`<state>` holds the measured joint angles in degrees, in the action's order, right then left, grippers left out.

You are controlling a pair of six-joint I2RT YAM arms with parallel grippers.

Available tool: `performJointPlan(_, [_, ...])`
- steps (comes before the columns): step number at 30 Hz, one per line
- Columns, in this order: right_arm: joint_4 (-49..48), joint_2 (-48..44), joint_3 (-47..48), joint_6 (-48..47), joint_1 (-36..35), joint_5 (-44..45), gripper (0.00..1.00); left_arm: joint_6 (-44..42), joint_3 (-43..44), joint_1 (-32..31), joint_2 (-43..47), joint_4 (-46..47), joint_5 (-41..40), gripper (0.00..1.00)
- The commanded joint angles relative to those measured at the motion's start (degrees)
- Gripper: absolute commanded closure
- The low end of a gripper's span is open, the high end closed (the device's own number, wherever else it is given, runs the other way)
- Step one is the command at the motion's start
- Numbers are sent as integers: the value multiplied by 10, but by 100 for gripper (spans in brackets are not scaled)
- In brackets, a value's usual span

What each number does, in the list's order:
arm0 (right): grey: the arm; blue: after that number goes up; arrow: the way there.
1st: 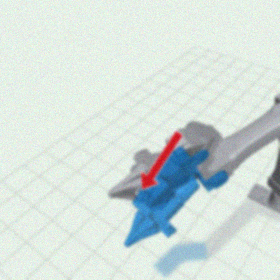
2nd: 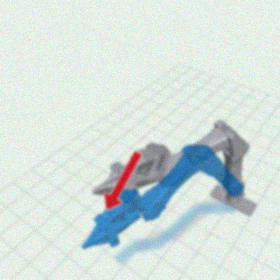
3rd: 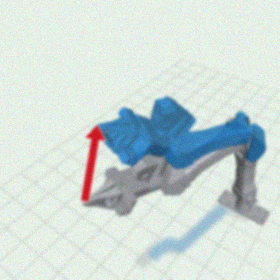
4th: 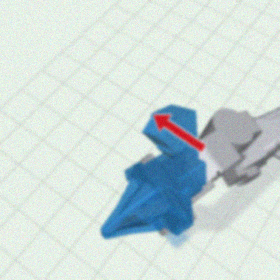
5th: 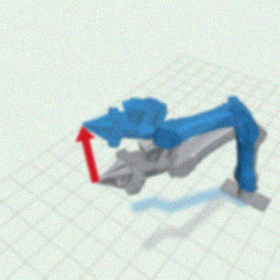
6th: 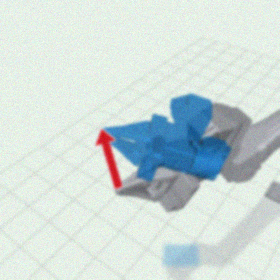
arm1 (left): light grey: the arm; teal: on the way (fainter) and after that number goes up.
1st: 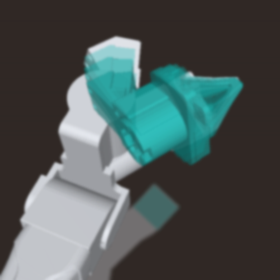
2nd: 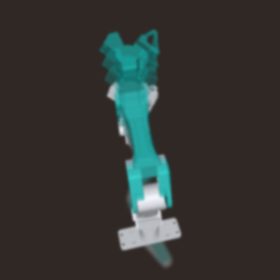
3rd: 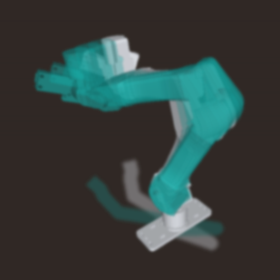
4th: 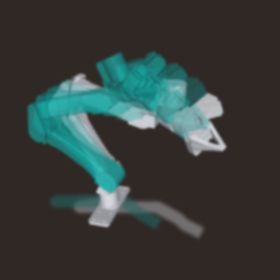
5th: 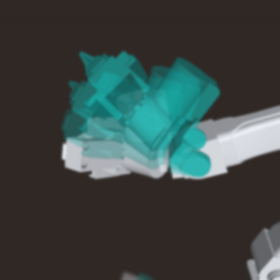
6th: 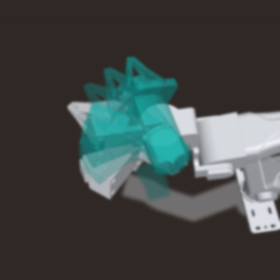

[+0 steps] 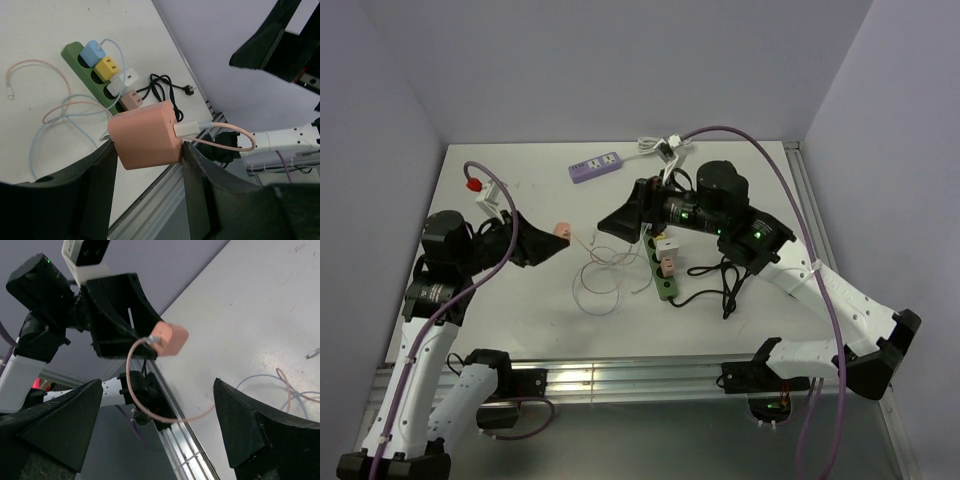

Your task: Insert the plug

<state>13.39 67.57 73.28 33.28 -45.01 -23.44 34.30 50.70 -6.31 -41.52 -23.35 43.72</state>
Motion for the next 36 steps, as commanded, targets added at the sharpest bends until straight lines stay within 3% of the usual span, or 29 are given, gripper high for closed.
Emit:
performJointPlan(1, [55, 37, 49, -23, -3, 2, 2, -33, 11, -34, -7, 24, 5, 89])
performJointPlan(8, [116, 96, 126, 52, -4, 13, 4, -78, 27, -122, -17, -1, -74, 92])
performJointPlan(13, [230, 143, 217, 46, -10, 44, 7, -104, 40, -182, -23, -14, -160, 94])
performJointPlan(19, [245, 172, 217, 57, -18, 65, 12, -112, 42, -224, -34, -15, -230, 94])
performJointPlan(30, [251, 228, 216, 74, -59, 69, 20, -114, 49, -282, -35, 8, -279, 93])
performJointPlan(33, [234, 230, 192, 79, -63, 56, 27, -111, 49, -294, -35, 14, -295, 93])
performJointPlan(36, [211, 210, 151, 86, -65, 47, 45, -111, 51, -299, -33, 6, -325, 93])
